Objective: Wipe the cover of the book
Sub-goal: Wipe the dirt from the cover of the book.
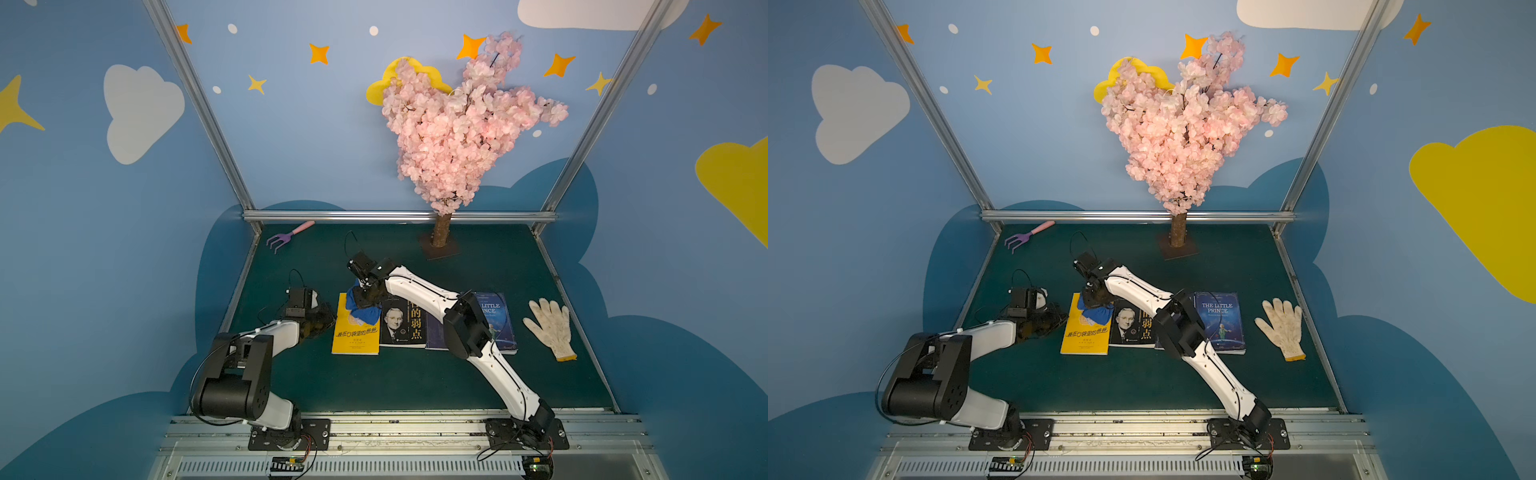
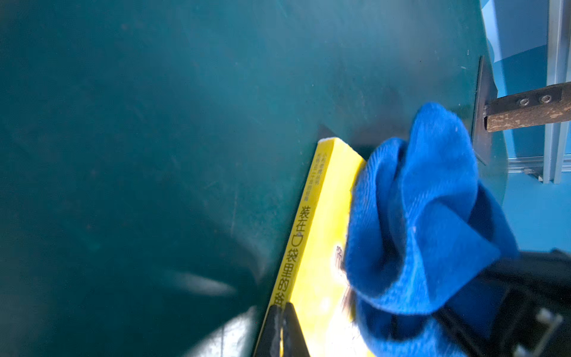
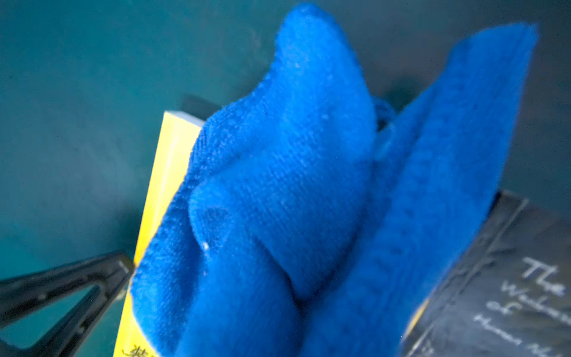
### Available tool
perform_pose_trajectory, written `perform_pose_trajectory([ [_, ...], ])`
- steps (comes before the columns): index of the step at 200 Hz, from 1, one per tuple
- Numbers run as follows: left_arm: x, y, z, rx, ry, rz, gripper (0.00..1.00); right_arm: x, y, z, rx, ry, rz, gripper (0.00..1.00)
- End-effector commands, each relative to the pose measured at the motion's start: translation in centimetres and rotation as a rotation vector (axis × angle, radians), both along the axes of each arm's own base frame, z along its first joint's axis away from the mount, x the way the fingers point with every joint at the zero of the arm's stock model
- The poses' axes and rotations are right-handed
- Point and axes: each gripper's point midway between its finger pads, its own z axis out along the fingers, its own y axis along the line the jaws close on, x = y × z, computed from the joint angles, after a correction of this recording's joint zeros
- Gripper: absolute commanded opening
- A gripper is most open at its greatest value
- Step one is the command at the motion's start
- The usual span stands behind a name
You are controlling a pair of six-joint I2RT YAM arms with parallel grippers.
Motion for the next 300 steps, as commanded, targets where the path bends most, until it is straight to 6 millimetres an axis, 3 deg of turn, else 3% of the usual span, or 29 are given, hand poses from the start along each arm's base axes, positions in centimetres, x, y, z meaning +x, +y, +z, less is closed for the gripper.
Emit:
perform_pose_trajectory([
  [1,-2.2,-1.5,-1.8,-0.038,0.109,-0.056,0.07,-9.8,-4.0,-7.5,-0.284,0.187,0.1,0.0],
  [14,-2.2,-1.4,-1.6,-0.032,0.108,-0.056,0.06,-10.6,-4.5,-7.1,-0.306,0.175,0.11,0.0],
  [26,-2.2,-1.4,-1.5,-0.03,0.103,-0.054,0.06,-9.9,-4.7,-6.6,-0.317,0.147,0.097,0.0],
  [65,-2.2,-1.1,-1.6,-0.02,0.106,-0.05,0.06,-3.2,-4.8,-5.2,-0.285,0.099,-0.03,0.0],
  [87,-2.1,-1.1,-1.5,-0.022,0.103,-0.049,0.06,0.4,-4.2,-6.3,-0.198,0.135,-0.108,0.0],
  [110,-2.2,-0.8,-1.5,-0.011,0.102,-0.044,0.06,2.3,-3.1,-7.0,-0.083,0.193,-0.172,0.0],
  [124,-2.3,-0.9,-1.3,-0.015,0.097,-0.045,0.06,2.2,-2.5,-7.0,-0.045,0.212,-0.179,0.0],
  [142,-2.2,-0.8,-1.2,-0.014,0.09,-0.042,0.06,0.6,-2.1,-6.8,-0.056,0.212,-0.147,0.0],
  [162,-2.2,-0.9,-1.3,-0.023,0.095,-0.046,0.06,-3.6,-2.1,-7.8,-0.119,0.22,-0.057,0.0],
  [183,-2.0,-0.9,-1.1,-0.029,0.088,-0.044,0.06,-8.5,-3.5,-9.0,-0.229,0.238,0.021,0.0],
  [199,-2.1,-0.8,-1.0,-0.029,0.087,-0.043,0.06,-11.2,-4.3,-9.5,-0.272,0.245,0.062,0.0],
  [214,-2.2,-0.7,-0.7,-0.03,0.08,-0.039,0.06,-12.3,-4.5,-9.6,-0.29,0.248,0.087,0.0],
  [235,-2.2,-0.4,-0.7,-0.015,0.072,-0.03,0.06,-10.5,-4.9,-9.1,-0.326,0.215,0.083,0.0],
  [281,-2.2,-0.2,-0.7,-0.014,0.072,-0.025,0.06,-2.0,-5.2,-7.1,-0.251,0.19,-0.058,0.0],
  [300,-2.3,-0.1,-0.8,-0.02,0.074,-0.025,0.06,-0.9,-5.2,-7.0,-0.222,0.198,-0.085,0.0],
])
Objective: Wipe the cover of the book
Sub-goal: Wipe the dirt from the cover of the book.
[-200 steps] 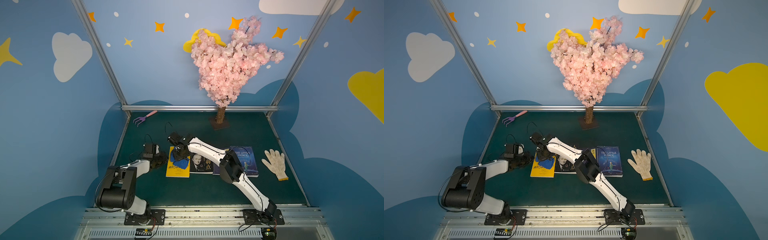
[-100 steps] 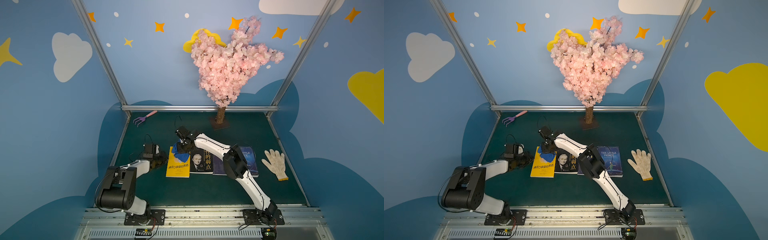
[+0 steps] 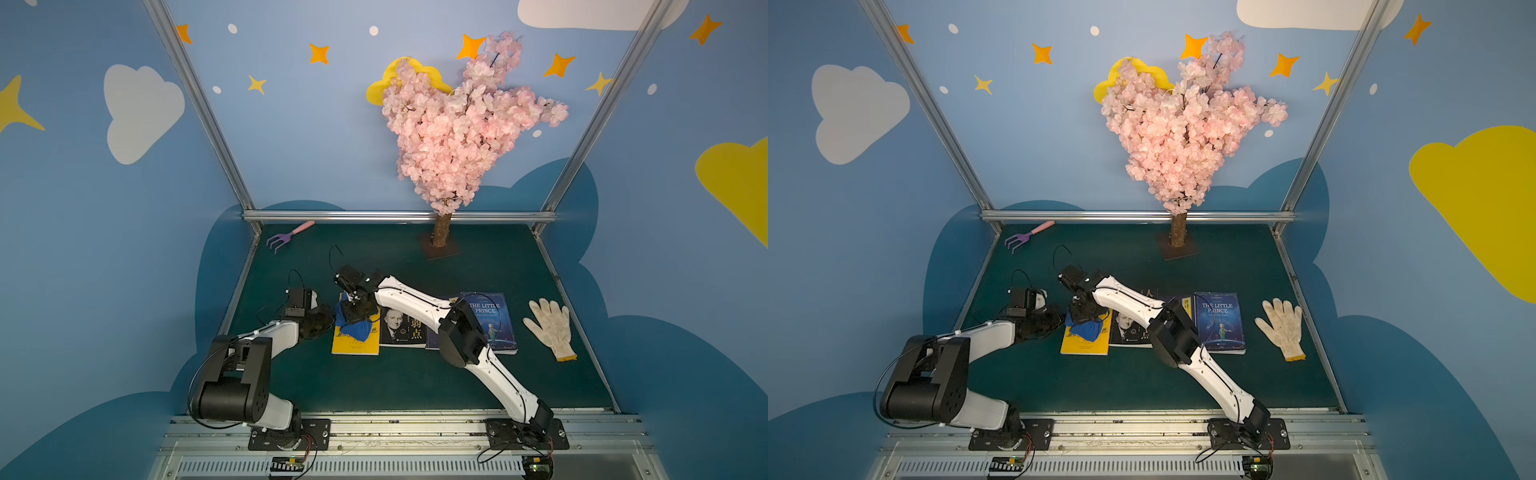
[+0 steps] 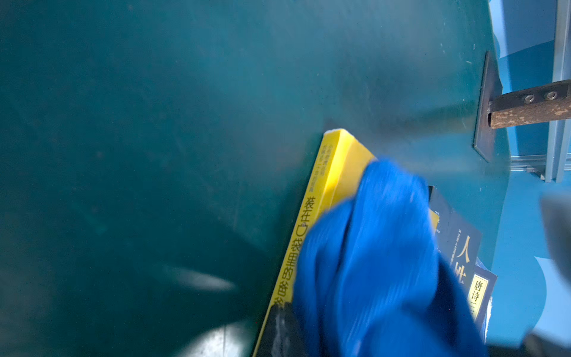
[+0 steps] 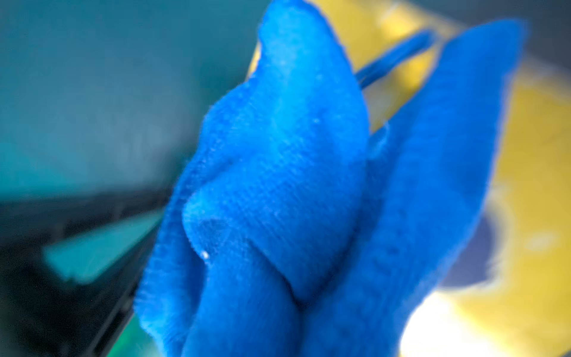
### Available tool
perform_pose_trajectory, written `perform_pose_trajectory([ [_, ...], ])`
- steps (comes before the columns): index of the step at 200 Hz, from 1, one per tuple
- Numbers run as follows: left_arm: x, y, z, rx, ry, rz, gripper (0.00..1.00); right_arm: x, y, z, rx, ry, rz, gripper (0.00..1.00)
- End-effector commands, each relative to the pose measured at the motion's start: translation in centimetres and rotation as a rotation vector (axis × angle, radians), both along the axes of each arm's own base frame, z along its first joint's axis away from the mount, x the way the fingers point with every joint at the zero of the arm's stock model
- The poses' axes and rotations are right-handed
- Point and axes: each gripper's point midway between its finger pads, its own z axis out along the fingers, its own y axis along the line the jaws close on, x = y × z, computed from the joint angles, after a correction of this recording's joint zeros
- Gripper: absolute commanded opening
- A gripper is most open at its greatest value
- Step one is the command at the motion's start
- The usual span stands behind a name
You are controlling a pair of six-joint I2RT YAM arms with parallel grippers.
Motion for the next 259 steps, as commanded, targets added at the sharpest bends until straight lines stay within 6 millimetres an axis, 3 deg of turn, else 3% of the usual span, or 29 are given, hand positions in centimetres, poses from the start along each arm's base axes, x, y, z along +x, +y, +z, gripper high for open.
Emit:
perform_pose_trajectory([
  [1,-1.7,-0.3,-0.9,-0.016,0.055,-0.027,0.06,1.1,-7.1,-7.2,-0.251,0.128,-0.087,0.0],
  [15,-1.6,-0.4,-0.7,-0.023,0.048,-0.029,0.06,-0.1,-6.7,-7.2,-0.252,0.144,-0.064,0.0],
  [58,-1.4,-0.4,-0.8,-0.031,0.051,-0.026,0.06,-8.8,-5.7,-8.0,-0.318,0.176,0.101,0.0],
  [75,-1.4,-0.4,-0.9,-0.033,0.052,-0.025,0.06,-10.7,-5.2,-8.1,-0.316,0.182,0.144,0.0],
  [103,-1.7,-0.3,-0.8,-0.036,0.055,-0.027,0.06,-10.4,-5.5,-7.9,-0.326,0.165,0.155,0.0],
  [142,-1.8,-0.2,-0.6,-0.033,0.046,-0.022,0.06,-6.5,-10.3,-6.3,-0.369,0.14,0.044,0.0],
  [158,-1.8,-0.2,-0.7,-0.035,0.051,-0.023,0.06,-5.8,-11.2,-5.8,-0.359,0.135,0.018,0.0],
  [179,-1.7,-0.1,-0.6,-0.033,0.047,-0.024,0.06,-6.6,-10.2,-5.8,-0.353,0.14,0.046,0.0],
  [225,-1.9,0.0,-0.8,-0.032,0.051,-0.019,0.06,-11.5,-4.2,-7.3,-0.314,0.167,0.178,0.0],
  [259,-1.8,-0.2,-1.0,-0.047,0.056,-0.026,0.06,-11.3,-3.9,-6.9,-0.293,0.175,0.158,0.0],
])
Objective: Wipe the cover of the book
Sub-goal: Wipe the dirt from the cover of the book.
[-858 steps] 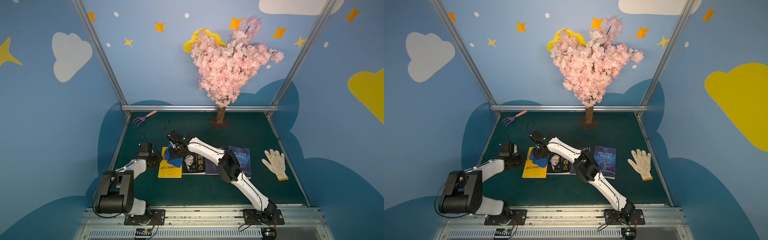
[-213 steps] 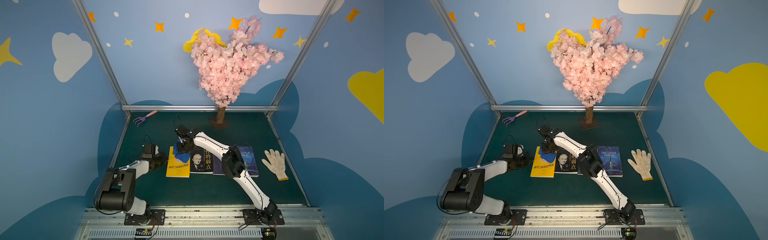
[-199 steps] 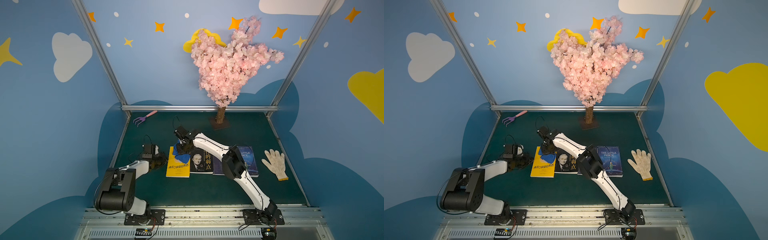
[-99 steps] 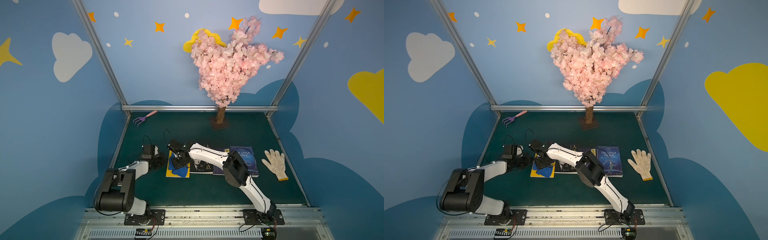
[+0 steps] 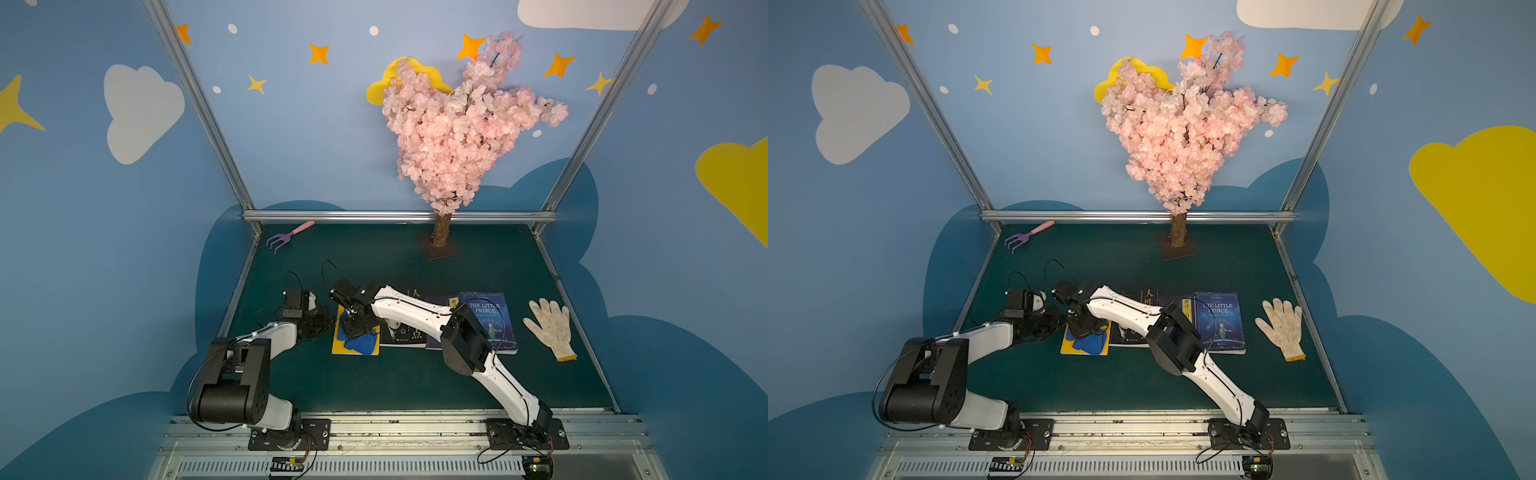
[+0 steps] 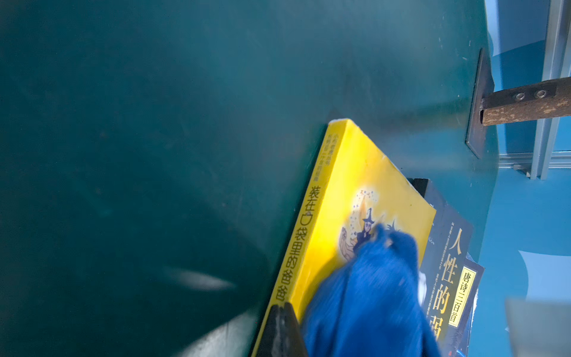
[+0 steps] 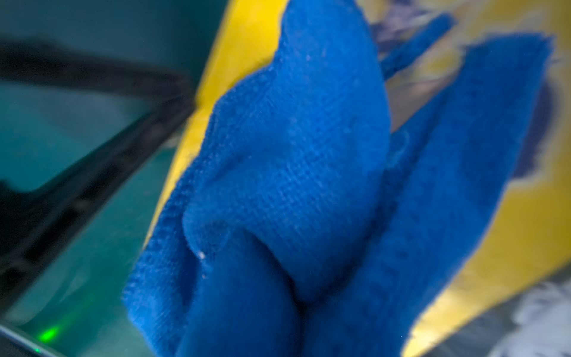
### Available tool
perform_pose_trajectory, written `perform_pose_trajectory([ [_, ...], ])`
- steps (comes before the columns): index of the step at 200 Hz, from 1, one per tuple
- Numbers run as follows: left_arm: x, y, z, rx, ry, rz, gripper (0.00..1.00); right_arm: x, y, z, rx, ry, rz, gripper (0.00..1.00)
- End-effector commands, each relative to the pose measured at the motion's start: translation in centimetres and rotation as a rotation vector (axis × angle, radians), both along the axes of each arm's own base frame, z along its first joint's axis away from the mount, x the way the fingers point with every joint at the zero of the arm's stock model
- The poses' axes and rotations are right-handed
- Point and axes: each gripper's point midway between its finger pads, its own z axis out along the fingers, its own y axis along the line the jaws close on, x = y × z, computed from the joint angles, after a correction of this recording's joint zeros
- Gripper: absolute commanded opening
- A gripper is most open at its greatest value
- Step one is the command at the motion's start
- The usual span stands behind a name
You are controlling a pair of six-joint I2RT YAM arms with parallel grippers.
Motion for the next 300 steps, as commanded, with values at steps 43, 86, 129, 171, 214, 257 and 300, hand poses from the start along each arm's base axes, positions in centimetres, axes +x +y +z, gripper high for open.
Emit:
perform_pose_trajectory([
  [43,-1.0,-0.3,-0.6,-0.011,0.037,-0.022,0.06,0.3,-9.2,-5.6,-0.236,0.121,-0.101,0.0],
  [86,-1.1,-0.1,-0.6,-0.005,0.035,-0.017,0.06,-0.9,-7.8,-5.7,-0.173,0.156,-0.116,0.0],
  [129,-1.1,-0.1,-0.7,-0.006,0.038,-0.019,0.06,-4.3,-2.3,-7.0,-0.17,0.182,-0.009,0.0],
  [171,-1.0,-0.1,-0.6,-0.012,0.035,-0.017,0.06,-1.8,-5.9,-6.1,-0.198,0.15,-0.082,0.0],
  [214,-1.1,-0.2,-0.8,-0.017,0.041,-0.021,0.06,1.0,-12.3,-5.6,-0.222,0.143,-0.203,0.0],
  [257,-1.3,0.2,-0.6,0.009,0.035,-0.013,0.06,4.0,-8.9,-6.6,-0.195,0.151,-0.178,0.0],
  [300,-1.2,-0.1,-0.8,-0.008,0.041,-0.018,0.06,8.3,-6.4,-7.1,-0.137,0.171,-0.242,0.0],
])
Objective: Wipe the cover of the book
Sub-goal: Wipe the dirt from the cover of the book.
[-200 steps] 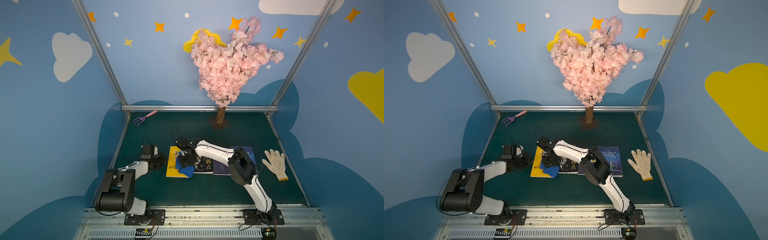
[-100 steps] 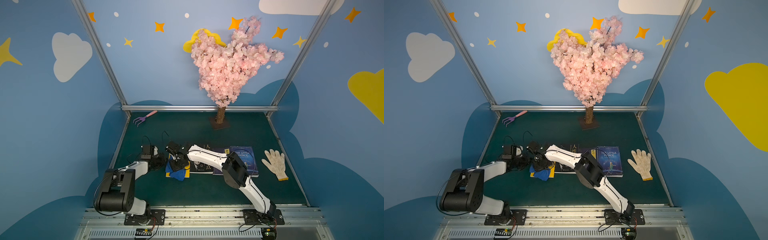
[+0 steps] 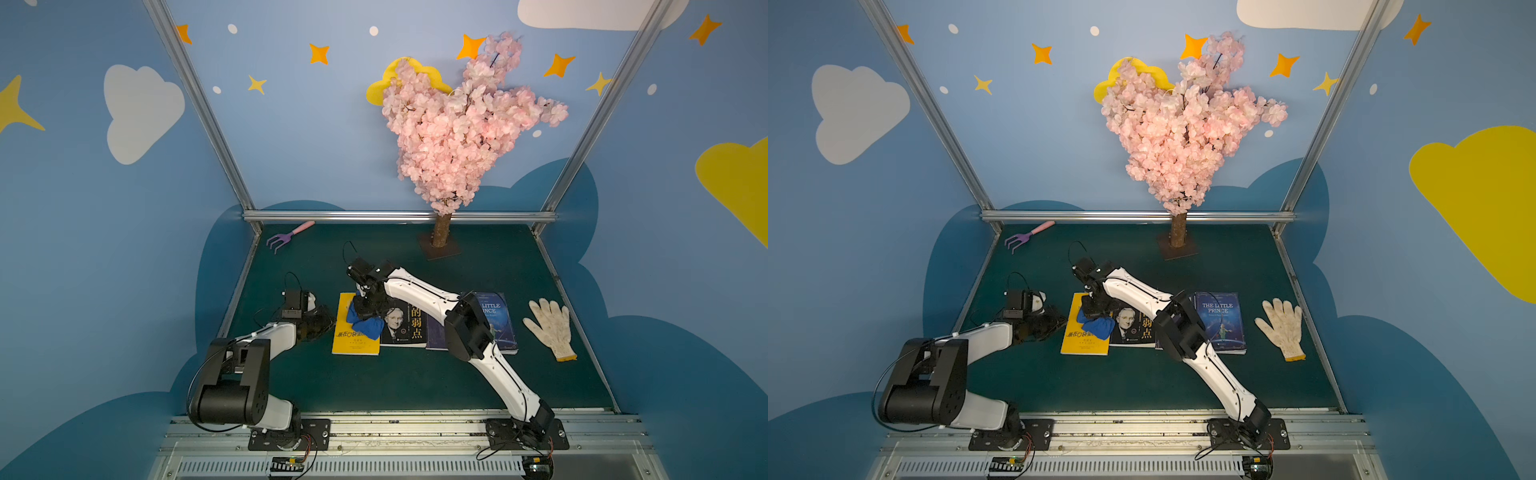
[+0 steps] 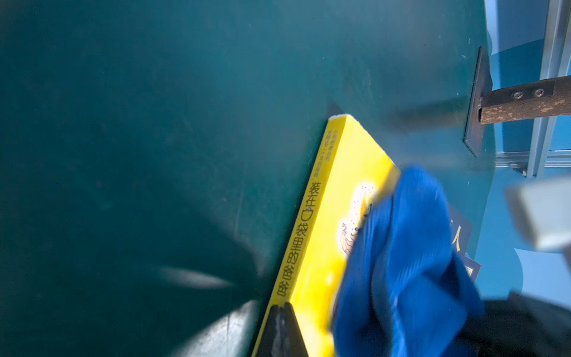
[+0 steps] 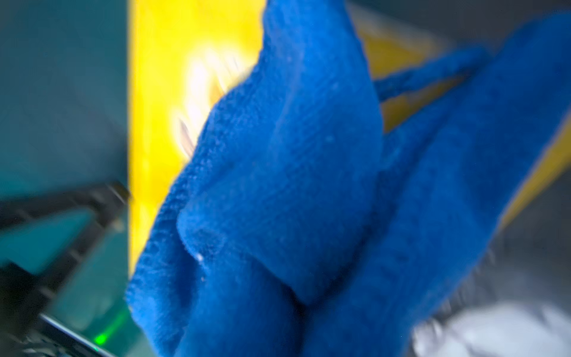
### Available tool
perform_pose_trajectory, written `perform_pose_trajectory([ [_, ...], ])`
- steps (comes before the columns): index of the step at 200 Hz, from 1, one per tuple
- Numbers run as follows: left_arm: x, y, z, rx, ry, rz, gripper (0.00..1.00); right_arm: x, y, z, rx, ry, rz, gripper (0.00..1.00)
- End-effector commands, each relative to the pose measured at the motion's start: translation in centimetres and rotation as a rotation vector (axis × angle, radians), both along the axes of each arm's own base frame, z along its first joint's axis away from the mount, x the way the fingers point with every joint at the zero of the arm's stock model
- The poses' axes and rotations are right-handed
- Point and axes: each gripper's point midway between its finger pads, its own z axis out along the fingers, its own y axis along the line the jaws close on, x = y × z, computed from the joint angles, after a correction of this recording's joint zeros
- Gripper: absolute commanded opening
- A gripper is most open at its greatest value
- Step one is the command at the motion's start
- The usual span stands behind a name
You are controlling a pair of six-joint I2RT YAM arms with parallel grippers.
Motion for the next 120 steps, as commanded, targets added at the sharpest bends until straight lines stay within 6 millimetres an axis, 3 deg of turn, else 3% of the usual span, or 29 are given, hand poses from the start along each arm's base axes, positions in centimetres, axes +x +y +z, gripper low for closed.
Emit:
perform_pose_trajectory([
  [1,-0.9,-0.1,-0.8,0.004,0.033,-0.017,0.06,0.1,-4.4,-7.4,-0.207,0.104,-0.048,0.0],
  [30,-0.8,-0.1,-0.6,0.004,0.026,-0.015,0.06,-2.4,-4.8,-7.6,-0.239,0.098,-0.01,0.0],
  [63,-0.8,-0.2,-0.8,-0.003,0.034,-0.017,0.06,-9.6,-5.5,-7.8,-0.266,0.098,0.076,0.0],
  [79,-0.8,-0.2,-0.9,-0.007,0.035,-0.016,0.06,-11.4,-5.8,-7.8,-0.284,0.084,0.099,0.0],
  [97,-0.8,-0.3,-1.0,-0.013,0.039,-0.018,0.06,-10.6,-5.7,-7.7,-0.304,0.058,0.113,0.0],
  [120,-0.8,-0.1,-1.1,-0.007,0.043,-0.016,0.06,-6.0,-5.5,-7.2,-0.329,0.029,0.074,0.0],
])
